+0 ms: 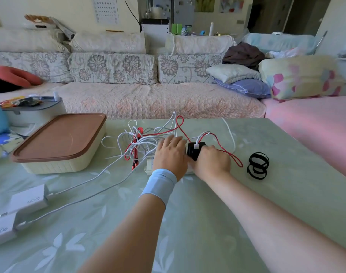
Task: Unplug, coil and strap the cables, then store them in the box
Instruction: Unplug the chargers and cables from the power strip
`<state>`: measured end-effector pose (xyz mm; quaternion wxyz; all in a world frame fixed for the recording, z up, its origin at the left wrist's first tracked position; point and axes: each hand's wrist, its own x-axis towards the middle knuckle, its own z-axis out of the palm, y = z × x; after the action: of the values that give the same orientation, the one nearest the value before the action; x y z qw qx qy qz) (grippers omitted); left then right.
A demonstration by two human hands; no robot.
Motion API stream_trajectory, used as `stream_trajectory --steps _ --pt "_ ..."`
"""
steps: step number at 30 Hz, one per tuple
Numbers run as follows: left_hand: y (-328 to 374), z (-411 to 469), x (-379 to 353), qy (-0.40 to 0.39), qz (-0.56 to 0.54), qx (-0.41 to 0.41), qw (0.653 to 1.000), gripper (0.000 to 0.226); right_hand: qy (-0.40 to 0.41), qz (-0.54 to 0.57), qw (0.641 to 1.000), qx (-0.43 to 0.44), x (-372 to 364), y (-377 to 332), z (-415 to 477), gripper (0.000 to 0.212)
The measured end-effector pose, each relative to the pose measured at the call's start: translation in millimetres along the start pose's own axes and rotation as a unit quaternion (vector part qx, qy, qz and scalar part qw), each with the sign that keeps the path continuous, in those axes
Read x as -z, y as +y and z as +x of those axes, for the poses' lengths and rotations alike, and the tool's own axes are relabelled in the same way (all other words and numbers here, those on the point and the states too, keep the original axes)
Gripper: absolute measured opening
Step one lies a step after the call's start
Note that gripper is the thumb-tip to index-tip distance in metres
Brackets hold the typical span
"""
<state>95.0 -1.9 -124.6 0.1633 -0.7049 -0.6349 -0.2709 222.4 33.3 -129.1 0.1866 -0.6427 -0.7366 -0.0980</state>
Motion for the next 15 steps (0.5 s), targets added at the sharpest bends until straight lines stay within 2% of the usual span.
stream_trajectory --steps 3,6,11,13,15 --pt "-1.1 -5.0 -11.0 -0.083 -0.017 0.026 0.996 0.051 -0.014 0.022 1.0 0.011 -1.0 -1.5 1.0 0.061" --pt "2.5 -6.9 -14.9 -0.08 -0.045 0.06 0.994 0.056 -0.02 0.082 0.996 0.03 -0.3 1.8 6.0 0.051" --pt "-2.2 -10.6 -15.0 -0.086 -0.058 0.056 0.993 0.055 -0.01 0.121 0.992 0.038 -2.2 2.3 6.4 0.042" --pt "-0.9 -13.1 -14.0 -0.093 -0.064 0.062 0.992 0.057 0.007 0.162 0.987 0.007 1.0 -0.6 6.7 0.039" --pt "0.0 -13.0 -14.9 -0.098 -0.067 0.066 0.991 0.06 0.066 0.232 0.969 -0.047 13.3 -5.3 11.5 0.038"
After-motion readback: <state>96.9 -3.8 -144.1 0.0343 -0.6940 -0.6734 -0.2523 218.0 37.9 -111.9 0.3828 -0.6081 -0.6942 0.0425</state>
